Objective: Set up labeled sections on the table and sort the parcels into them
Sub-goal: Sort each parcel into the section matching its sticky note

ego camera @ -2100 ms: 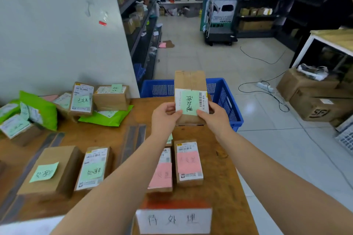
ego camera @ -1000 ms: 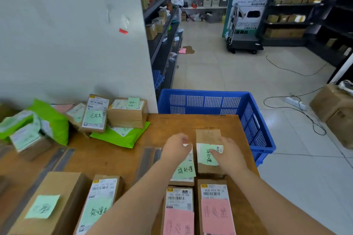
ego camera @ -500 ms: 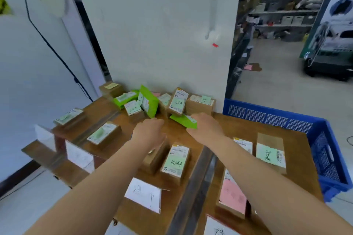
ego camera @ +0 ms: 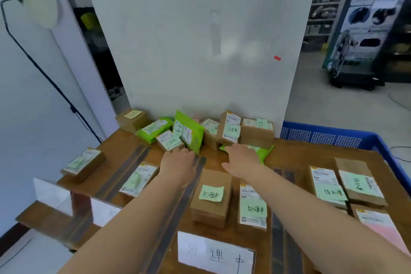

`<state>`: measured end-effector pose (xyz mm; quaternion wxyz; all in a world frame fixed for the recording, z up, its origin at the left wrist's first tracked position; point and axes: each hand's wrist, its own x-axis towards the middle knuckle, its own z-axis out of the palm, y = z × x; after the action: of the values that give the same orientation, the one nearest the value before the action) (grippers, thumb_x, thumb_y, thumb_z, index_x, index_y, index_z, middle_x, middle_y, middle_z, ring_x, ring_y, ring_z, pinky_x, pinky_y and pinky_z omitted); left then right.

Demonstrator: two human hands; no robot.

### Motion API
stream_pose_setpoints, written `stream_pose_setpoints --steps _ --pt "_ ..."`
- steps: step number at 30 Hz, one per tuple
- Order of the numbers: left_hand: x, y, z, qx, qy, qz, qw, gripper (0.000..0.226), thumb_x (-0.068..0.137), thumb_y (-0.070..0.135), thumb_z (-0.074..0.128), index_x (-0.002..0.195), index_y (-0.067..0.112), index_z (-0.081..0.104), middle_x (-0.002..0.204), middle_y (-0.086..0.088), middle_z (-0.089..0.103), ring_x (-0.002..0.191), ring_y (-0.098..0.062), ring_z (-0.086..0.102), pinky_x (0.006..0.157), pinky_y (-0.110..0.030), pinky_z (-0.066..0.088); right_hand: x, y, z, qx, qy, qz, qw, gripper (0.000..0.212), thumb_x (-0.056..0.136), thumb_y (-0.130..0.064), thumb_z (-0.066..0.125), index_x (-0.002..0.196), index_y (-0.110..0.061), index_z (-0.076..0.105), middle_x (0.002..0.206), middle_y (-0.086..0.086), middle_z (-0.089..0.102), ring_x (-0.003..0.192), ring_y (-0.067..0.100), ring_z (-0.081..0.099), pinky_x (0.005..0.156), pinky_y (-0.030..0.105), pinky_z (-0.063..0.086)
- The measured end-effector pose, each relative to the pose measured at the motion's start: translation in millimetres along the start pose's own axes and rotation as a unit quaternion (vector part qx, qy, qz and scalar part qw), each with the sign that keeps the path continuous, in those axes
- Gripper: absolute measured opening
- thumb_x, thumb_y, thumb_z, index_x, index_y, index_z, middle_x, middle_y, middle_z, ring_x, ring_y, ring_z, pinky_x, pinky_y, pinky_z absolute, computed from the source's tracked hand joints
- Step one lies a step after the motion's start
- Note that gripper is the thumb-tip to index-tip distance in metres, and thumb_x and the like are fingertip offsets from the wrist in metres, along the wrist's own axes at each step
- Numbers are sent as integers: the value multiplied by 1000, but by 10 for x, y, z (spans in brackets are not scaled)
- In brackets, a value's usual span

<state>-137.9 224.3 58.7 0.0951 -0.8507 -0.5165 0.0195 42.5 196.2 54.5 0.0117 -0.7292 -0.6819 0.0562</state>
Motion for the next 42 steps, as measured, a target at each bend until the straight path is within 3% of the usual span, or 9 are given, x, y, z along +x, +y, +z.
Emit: stream_pose_setpoints --steps 12,18,23,26,30,32,34,39,42 --pt "1222 -224 462 -13 -8 120 993 25 89 28 41 109 14 51 114 -6 56 110 -29 49 91 -40 35 829 -3 312 -66 -39 95 993 41 90 -34 48 128 -16 46 132 9 47 122 29 41 100 43 34" --pt "1841 104 706 -126 -37 91 987 34 90 33 43 118 14 48 119 -6 54 111 -26 50 86 -37 41 1353 469 560 85 -25 151 985 46 91 -36 47 132 -16 43 129 6 50 118 27 48 93 37 41" --pt "2346 368 946 -317 -73 3 946 39 89 34 48 124 15 47 118 -9 55 107 -27 54 86 -42 48 1832 811 881 335 0 258 906 45 91 -39 52 125 -10 47 128 9 53 117 26 51 90 33 44" --pt "2586 467 1120 -343 -81 -36 935 49 87 38 53 129 16 42 121 -7 56 109 -26 54 84 -40 49 2091 947 1053 435 -15 302 849 49 90 -37 55 126 -5 47 127 12 56 114 28 54 80 30 40" --pt "2732 562 1350 -381 -98 -78 916 58 86 41 56 134 14 37 129 -7 53 115 -25 53 88 -39 48 2287 986 1253 527 11 306 793 37 91 -35 54 115 -7 58 116 9 64 97 23 58 70 26 41" --pt "2750 579 1407 -384 -85 -91 915 63 85 41 57 137 13 34 132 -8 51 119 -25 50 89 -38 46 2315 968 1291 543 33 314 778 35 91 -35 54 111 -7 59 112 10 65 91 22 58 71 28 43" --pt "2744 576 1418 -411 -72 -100 903 61 85 38 59 136 12 37 131 -7 53 117 -24 52 86 -36 47 2310 949 1292 548 56 324 769 34 90 -33 57 110 -6 58 111 9 65 96 24 59 83 34 47" --pt "2636 440 1304 -556 -82 -127 817 57 84 33 63 134 16 41 124 -5 58 104 -20 59 77 -30 52 2157 826 1098 565 116 323 750 26 85 -31 64 97 -9 57 104 9 66 96 26 62 89 42 49" --pt "2453 258 1159 -599 -76 -123 787 53 84 32 64 131 17 44 113 -3 60 84 -12 59 61 -18 47 1973 647 898 569 138 305 751 21 85 -30 65 92 -12 55 102 7 66 93 23 62 85 40 50"
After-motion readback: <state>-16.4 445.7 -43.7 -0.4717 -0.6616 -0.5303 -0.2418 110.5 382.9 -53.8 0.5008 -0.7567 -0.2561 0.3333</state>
